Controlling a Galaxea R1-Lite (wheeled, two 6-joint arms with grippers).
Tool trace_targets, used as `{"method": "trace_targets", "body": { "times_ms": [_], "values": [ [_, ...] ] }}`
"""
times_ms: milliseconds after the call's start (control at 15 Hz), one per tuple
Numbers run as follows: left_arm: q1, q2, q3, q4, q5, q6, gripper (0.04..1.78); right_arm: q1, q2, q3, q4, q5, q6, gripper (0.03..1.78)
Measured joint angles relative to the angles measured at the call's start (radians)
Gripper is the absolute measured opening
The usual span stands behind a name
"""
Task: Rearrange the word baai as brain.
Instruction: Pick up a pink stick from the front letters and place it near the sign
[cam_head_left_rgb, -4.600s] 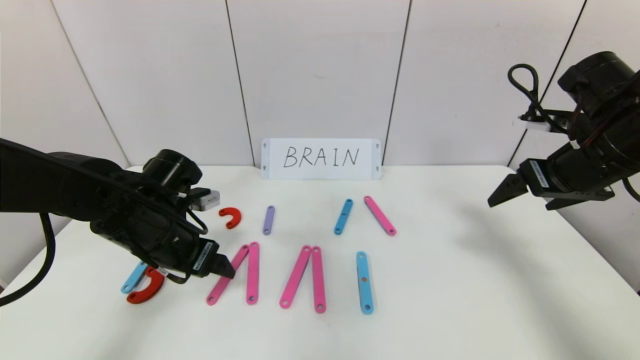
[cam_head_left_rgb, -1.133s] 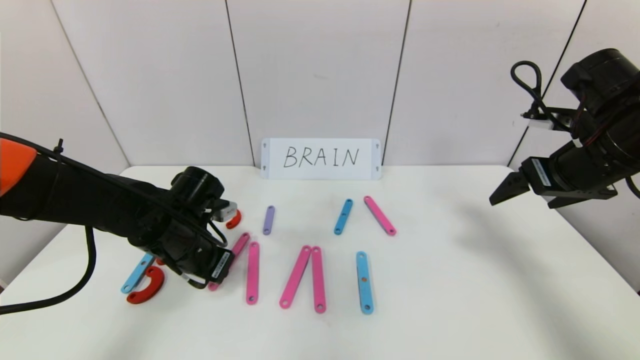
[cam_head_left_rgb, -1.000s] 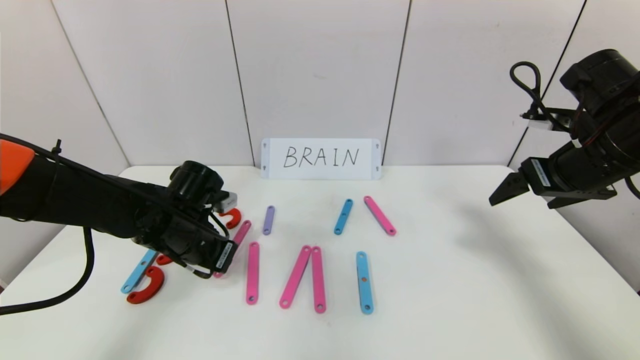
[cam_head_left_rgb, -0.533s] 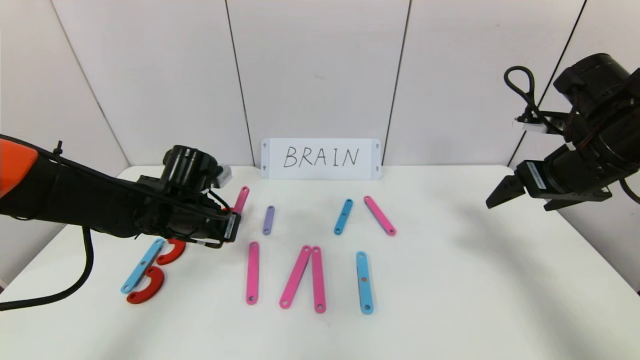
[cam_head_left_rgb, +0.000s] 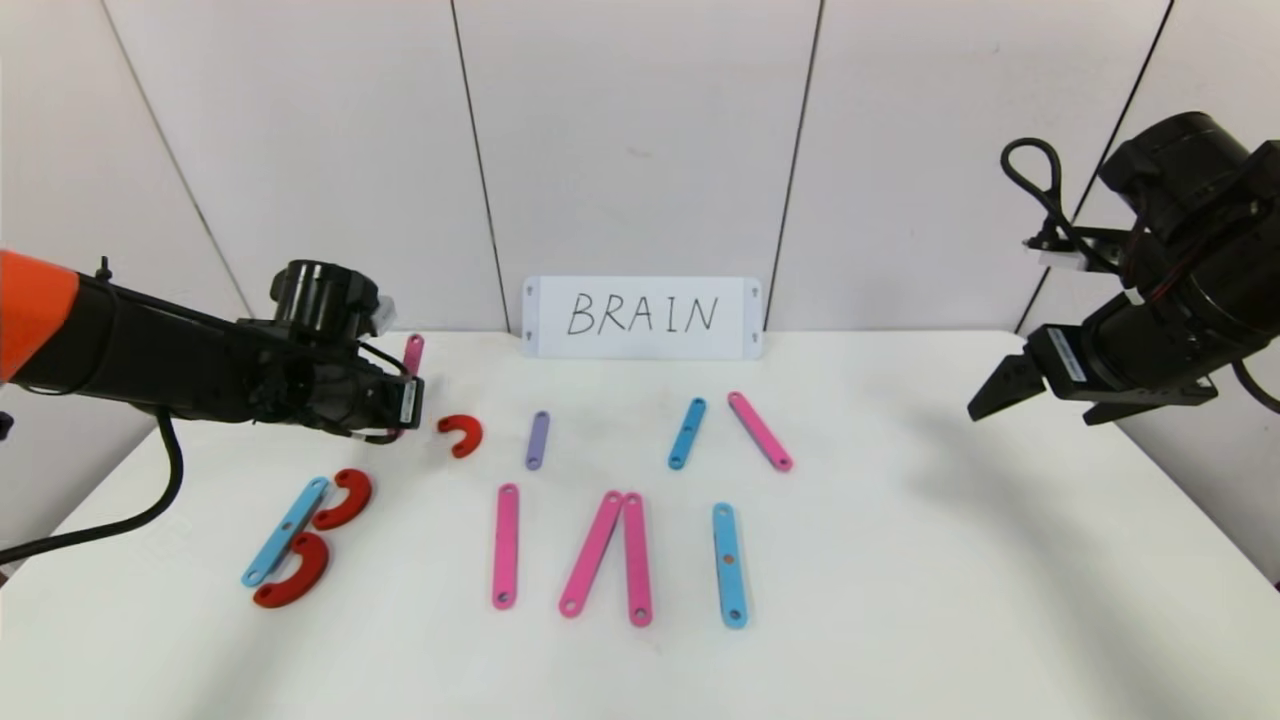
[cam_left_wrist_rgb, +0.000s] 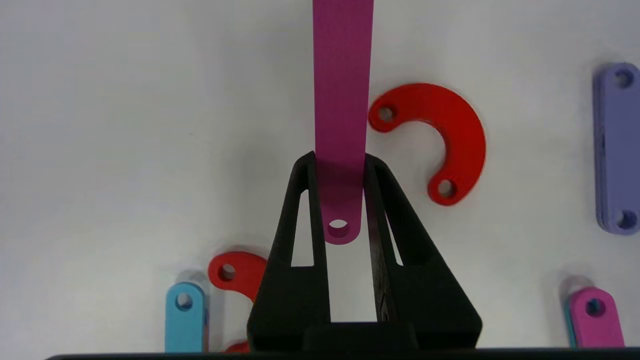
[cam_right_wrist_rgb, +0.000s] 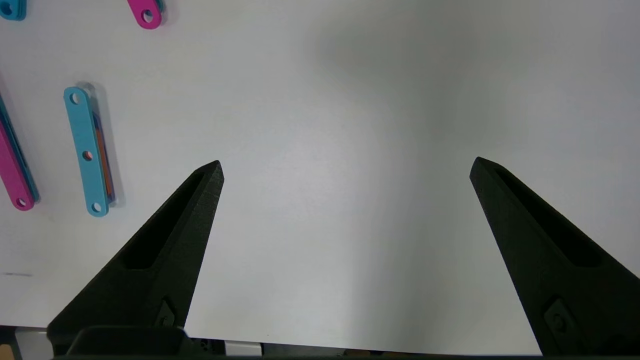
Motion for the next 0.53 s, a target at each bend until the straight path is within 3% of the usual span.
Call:
{"method": "trace_targets", "body": {
  "times_ms": [533],
  "values": [
    [0.085, 0.151, -0.166, 0.008, -0.006, -0.025, 0.27, 0.004, 0.001, 0.001, 0.000, 0.000, 0.000, 1.72]
  ]
}}
